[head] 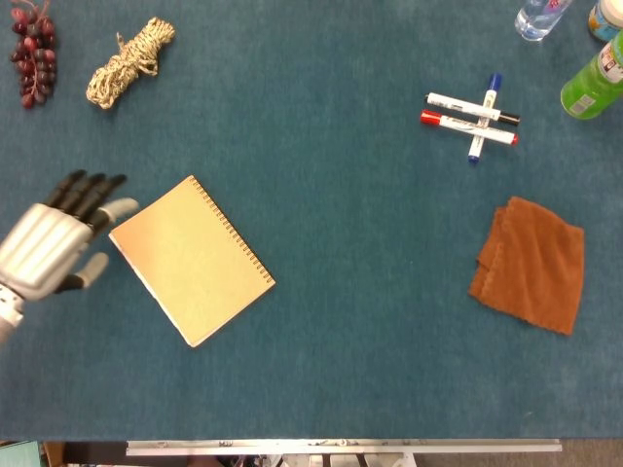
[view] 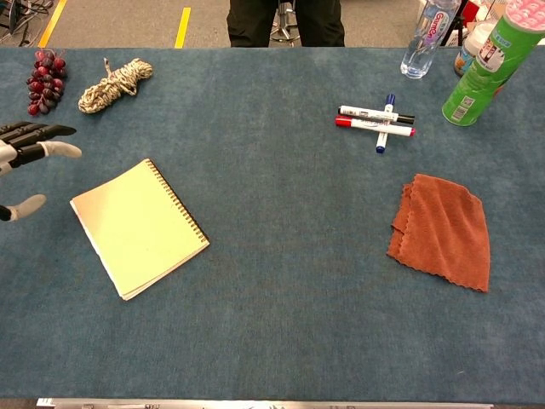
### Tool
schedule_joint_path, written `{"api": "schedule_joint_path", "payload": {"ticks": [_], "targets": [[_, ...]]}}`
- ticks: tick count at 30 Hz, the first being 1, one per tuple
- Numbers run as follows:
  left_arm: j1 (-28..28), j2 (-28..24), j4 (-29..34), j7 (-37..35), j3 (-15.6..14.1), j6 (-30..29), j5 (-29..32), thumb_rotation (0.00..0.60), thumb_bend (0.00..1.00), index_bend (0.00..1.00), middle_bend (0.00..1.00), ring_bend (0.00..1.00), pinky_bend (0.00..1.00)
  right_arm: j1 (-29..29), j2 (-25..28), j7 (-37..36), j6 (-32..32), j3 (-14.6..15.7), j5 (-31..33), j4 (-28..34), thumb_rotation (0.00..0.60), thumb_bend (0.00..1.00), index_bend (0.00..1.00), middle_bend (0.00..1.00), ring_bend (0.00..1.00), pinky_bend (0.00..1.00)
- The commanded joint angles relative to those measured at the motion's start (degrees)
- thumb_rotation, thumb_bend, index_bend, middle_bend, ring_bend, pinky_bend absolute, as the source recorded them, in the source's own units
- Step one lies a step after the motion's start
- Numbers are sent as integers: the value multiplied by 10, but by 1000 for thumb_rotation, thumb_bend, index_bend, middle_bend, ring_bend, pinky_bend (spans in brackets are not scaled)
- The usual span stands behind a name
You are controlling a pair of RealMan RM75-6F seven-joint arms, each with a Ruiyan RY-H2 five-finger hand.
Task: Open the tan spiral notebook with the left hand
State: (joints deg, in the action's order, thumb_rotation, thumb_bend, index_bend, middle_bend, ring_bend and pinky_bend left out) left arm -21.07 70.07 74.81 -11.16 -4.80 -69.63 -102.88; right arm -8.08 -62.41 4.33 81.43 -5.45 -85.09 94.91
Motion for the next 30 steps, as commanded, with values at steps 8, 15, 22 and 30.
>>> {"api": "schedule_joint_path", "payload": {"ticks": [8,15,22,30], "targets": [[-35,67,-89,-19,-37,-9,-57,600,283,165,29,0,19,-1,0,8,-2,4,-1,7,600,207,229,227,184,291],[-38,104,-145,-31,-53,-25,-68,600,258,165,31,0,19,-1,-5,11,-2,8,-1,7,600,208,229,227,184,291],[-36,125,-186,-48,-66,-37,-64,600,258,167,37,0,19,1,-4,17,1,8,0,12,600,207,229,227,184,292],[-33,146,-222,-63,-77,-46,-59,600,257,172,40,0,19,3,-3,23,6,10,-1,19,600,208,229,227,184,292]]}}
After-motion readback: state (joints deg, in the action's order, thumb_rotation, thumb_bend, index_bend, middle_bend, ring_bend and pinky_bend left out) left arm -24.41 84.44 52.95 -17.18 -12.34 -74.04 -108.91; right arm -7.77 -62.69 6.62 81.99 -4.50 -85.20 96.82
